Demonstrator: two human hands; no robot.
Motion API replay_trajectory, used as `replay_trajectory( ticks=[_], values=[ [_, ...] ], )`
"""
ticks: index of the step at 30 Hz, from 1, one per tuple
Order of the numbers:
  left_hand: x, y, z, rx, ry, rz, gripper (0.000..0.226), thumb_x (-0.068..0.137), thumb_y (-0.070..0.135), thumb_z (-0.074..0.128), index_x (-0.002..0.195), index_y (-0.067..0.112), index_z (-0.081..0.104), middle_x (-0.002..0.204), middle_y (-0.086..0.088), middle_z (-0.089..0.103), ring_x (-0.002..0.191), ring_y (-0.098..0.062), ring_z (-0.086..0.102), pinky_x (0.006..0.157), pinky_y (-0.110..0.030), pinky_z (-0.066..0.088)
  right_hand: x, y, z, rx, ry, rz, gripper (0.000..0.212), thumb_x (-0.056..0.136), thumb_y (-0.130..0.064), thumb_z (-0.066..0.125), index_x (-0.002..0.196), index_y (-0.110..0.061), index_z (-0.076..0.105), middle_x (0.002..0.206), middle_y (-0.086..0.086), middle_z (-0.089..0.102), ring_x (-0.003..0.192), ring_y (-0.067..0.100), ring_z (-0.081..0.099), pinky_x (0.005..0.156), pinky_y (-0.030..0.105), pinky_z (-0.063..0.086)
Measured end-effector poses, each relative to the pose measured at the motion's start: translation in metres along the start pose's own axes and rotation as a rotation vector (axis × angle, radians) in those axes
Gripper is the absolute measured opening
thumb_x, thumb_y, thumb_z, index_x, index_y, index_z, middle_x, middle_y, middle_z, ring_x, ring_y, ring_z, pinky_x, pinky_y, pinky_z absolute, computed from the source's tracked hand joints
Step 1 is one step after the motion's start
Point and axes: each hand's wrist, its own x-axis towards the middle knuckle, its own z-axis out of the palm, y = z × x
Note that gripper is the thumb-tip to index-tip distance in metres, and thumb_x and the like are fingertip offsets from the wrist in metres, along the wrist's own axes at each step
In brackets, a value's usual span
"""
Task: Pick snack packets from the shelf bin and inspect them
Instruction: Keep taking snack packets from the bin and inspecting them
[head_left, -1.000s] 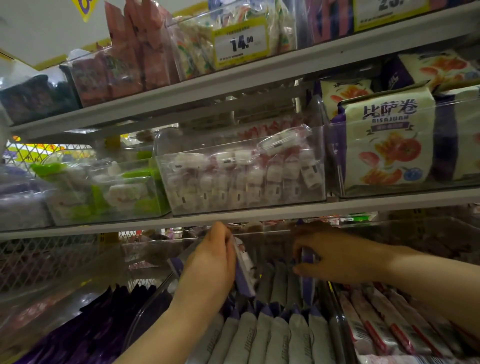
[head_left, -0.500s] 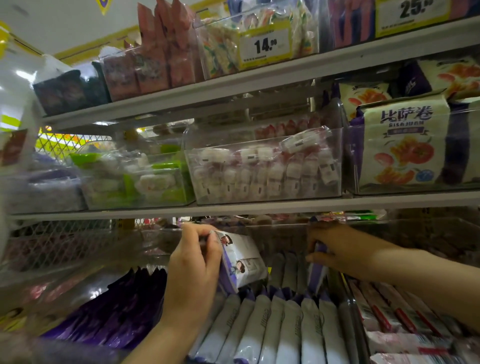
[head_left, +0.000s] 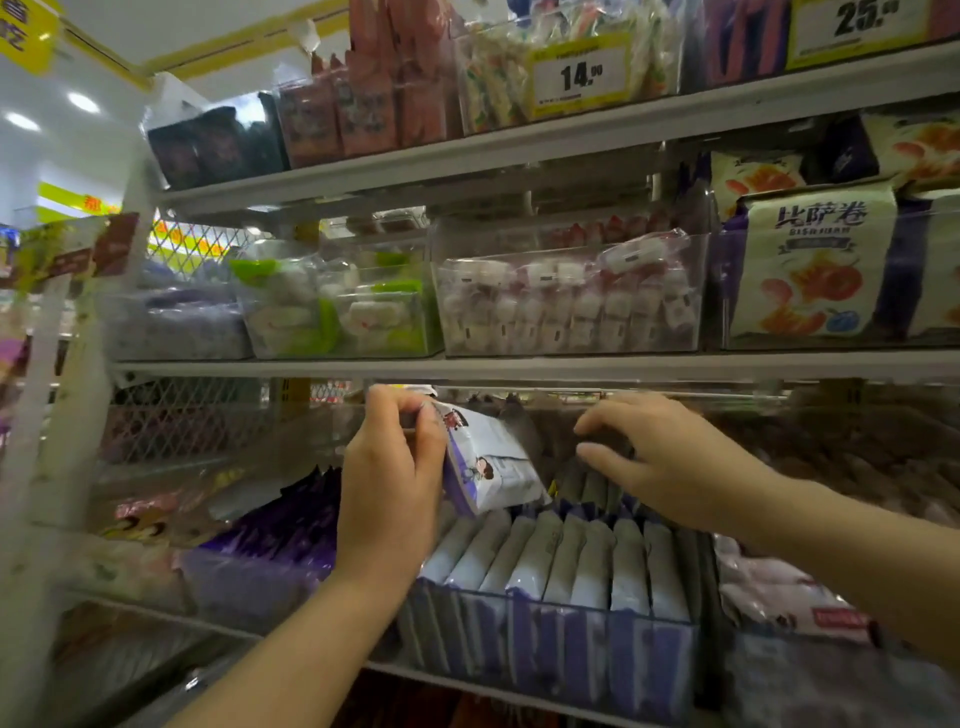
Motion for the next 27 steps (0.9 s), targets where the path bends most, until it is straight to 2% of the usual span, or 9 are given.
replay_trajectory(
  ticks=[3, 7, 9, 12, 15, 17, 19, 23, 27],
  values=[
    [-0.015, 0.009, -0.018, -0.004, 0.068, -0.022, 0.016, 0.098, 0.01, 0.052, 0.089, 0.021, 0.044, 0.08, 0.019, 0.055, 0.075, 0.01, 0.058, 0.063, -0.002, 0.039, -0.011, -0.042, 0.019, 0.373, 0.017, 0.078, 0.031, 0.091, -0.046, 0.054, 0.116, -0.029, 0.061, 0.094, -0.02, 0.06, 0.088, -0.003, 0.057, 0.071, 0.005, 0.04],
    [-0.044, 0.014, -0.05, -0.011, 0.053, -0.032, 0.007, 0.096, 0.02, 0.048, 0.091, 0.021, 0.043, 0.084, 0.019, 0.055, 0.074, 0.012, 0.058, 0.063, -0.007, 0.045, -0.03, -0.085, 0.058, 0.713, -0.147, 0.225, 0.054, 0.091, -0.052, 0.052, 0.137, -0.025, 0.045, 0.122, -0.005, 0.06, 0.102, 0.011, 0.06, 0.083, 0.03, 0.052],
    [-0.058, 0.011, -0.069, -0.003, 0.037, -0.037, 0.007, 0.097, 0.02, 0.046, 0.092, 0.023, 0.043, 0.086, 0.019, 0.057, 0.077, 0.01, 0.059, 0.064, -0.008, 0.046, -0.038, -0.102, 0.075, 0.883, -0.183, 0.279, 0.051, 0.09, -0.052, 0.054, 0.134, -0.026, 0.046, 0.126, -0.003, 0.058, 0.105, 0.013, 0.06, 0.083, 0.035, 0.055],
    [-0.081, 0.004, -0.098, 0.01, 0.049, -0.08, 0.014, 0.098, 0.017, 0.045, 0.091, 0.029, 0.043, 0.091, 0.019, 0.059, 0.081, 0.008, 0.06, 0.068, -0.008, 0.046, -0.044, -0.122, 0.096, 1.012, -0.147, 0.316, 0.04, 0.087, -0.049, 0.062, 0.121, -0.029, 0.055, 0.123, -0.003, 0.062, 0.111, 0.014, 0.059, 0.098, 0.046, 0.05],
    [-0.099, 0.001, -0.123, 0.022, 0.076, -0.157, 0.016, 0.099, 0.023, 0.042, 0.09, 0.037, 0.041, 0.093, 0.018, 0.06, 0.083, 0.002, 0.061, 0.072, -0.02, 0.05, -0.045, -0.144, 0.109, 1.097, -0.064, 0.353, 0.065, 0.081, -0.044, 0.071, 0.136, -0.019, 0.049, 0.129, -0.001, 0.059, 0.114, 0.014, 0.059, 0.096, 0.038, 0.051],
    [-0.107, -0.002, -0.138, 0.024, 0.113, -0.193, 0.017, 0.099, 0.023, 0.042, 0.09, 0.037, 0.042, 0.092, 0.017, 0.059, 0.083, 0.005, 0.061, 0.07, -0.013, 0.047, -0.049, -0.162, 0.116, 1.151, -0.064, 0.327, 0.07, 0.077, -0.048, 0.074, 0.137, -0.023, 0.049, 0.126, -0.007, 0.058, 0.111, 0.009, 0.059, 0.088, 0.029, 0.052],
    [-0.112, -0.007, -0.151, 0.051, 0.152, -0.227, 0.019, 0.1, 0.02, 0.042, 0.089, 0.035, 0.041, 0.09, 0.015, 0.058, 0.08, 0.01, 0.059, 0.067, -0.006, 0.043, -0.057, -0.181, 0.128, 1.226, -0.108, 0.322, 0.073, 0.07, -0.052, 0.074, 0.134, -0.026, 0.05, 0.126, -0.01, 0.059, 0.111, 0.007, 0.06, 0.092, 0.031, 0.052],
    [-0.132, -0.026, -0.179, 0.081, 0.174, -0.367, 0.017, 0.1, 0.021, 0.043, 0.088, 0.033, 0.044, 0.088, 0.013, 0.059, 0.078, 0.013, 0.058, 0.068, -0.006, 0.043, -0.075, -0.216, 0.163, 1.589, -0.272, 0.458, 0.061, 0.078, -0.032, 0.077, 0.13, -0.016, 0.049, 0.116, -0.001, 0.068, 0.099, 0.012, 0.07, 0.08, 0.029, 0.058],
    [-0.161, -0.054, -0.205, -0.141, 0.154, -0.717, 0.016, 0.102, 0.026, 0.043, 0.091, 0.029, 0.054, 0.103, 0.01, 0.071, 0.098, -0.012, 0.067, 0.077, -0.035, 0.056, -0.095, -0.241, 0.203, 1.73, -0.366, 0.557, 0.036, 0.081, -0.02, 0.073, 0.114, -0.012, 0.061, 0.106, 0.009, 0.074, 0.098, 0.023, 0.07, 0.082, 0.036, 0.06]
  ],
)
